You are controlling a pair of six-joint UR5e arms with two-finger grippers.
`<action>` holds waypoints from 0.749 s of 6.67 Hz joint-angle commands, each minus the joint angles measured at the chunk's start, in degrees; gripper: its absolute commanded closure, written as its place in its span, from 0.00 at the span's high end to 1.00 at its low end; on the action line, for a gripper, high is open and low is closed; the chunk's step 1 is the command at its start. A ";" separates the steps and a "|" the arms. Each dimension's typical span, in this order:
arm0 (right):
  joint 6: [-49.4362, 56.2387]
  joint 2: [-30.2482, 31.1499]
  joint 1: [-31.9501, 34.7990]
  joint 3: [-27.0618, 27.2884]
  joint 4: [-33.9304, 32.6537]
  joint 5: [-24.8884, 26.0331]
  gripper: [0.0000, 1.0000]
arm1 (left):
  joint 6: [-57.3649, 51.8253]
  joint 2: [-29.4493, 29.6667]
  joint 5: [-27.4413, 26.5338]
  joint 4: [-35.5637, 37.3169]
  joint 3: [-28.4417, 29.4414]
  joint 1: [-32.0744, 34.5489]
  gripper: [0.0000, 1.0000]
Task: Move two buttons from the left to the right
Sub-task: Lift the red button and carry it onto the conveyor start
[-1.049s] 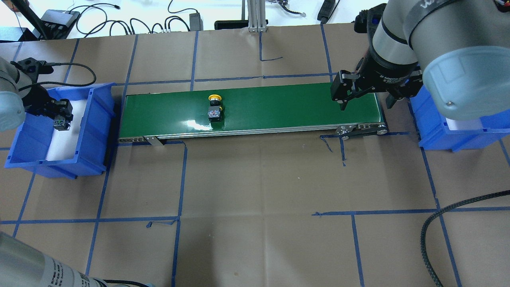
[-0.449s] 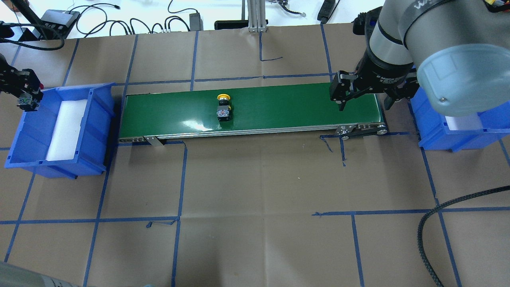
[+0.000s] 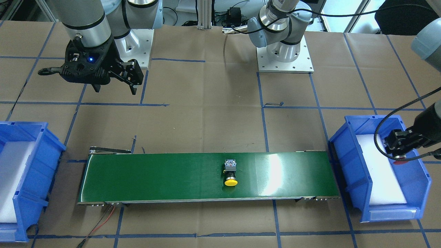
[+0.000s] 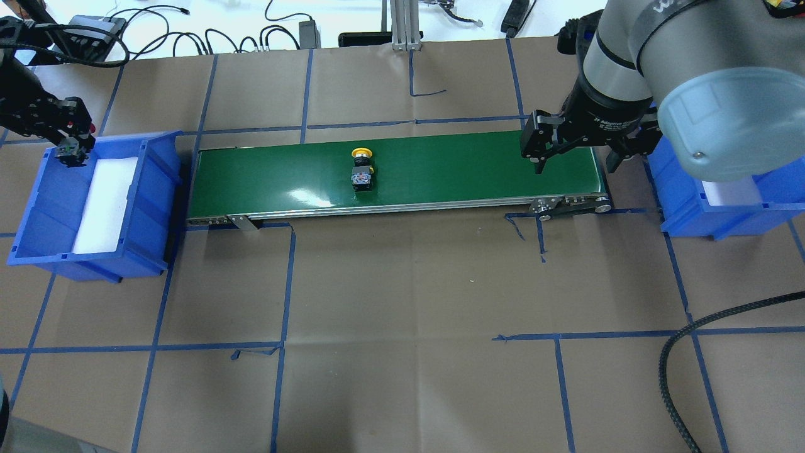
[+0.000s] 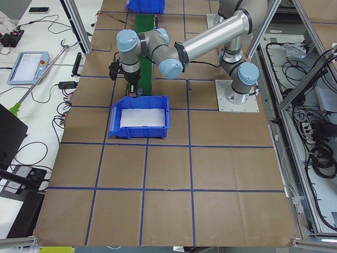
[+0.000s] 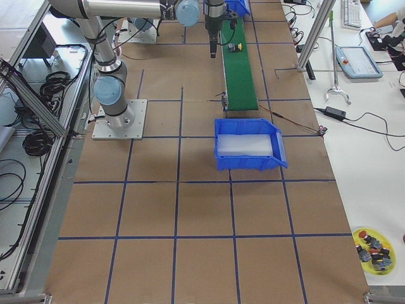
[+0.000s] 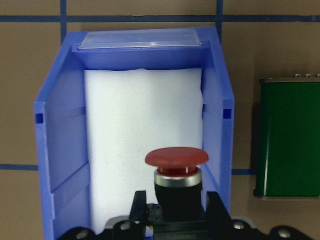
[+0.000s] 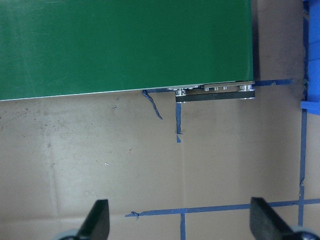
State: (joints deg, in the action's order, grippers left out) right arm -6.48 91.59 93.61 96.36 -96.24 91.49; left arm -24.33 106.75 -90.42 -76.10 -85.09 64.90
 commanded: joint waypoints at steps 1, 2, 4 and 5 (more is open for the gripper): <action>-0.03 0.00 -0.09 -0.03 0.00 0.00 1.00 | 7.33 0.21 -0.02 0.51 -0.78 7.92 0.11; -0.03 0.00 -0.09 -0.03 0.00 0.00 1.00 | 11.71 1.17 0.07 0.69 -0.70 11.44 0.11; -0.03 0.00 -0.18 -0.03 0.09 0.00 1.00 | 15.44 2.84 0.16 0.96 -2.18 15.25 0.11; -0.03 0.00 -0.18 -0.12 0.09 0.00 1.00 | 15.19 4.24 0.25 3.48 -3.58 15.52 0.11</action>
State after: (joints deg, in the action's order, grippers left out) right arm -6.50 91.58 93.44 96.29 -96.16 91.49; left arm -9.63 109.51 -90.25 -74.59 -87.21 79.44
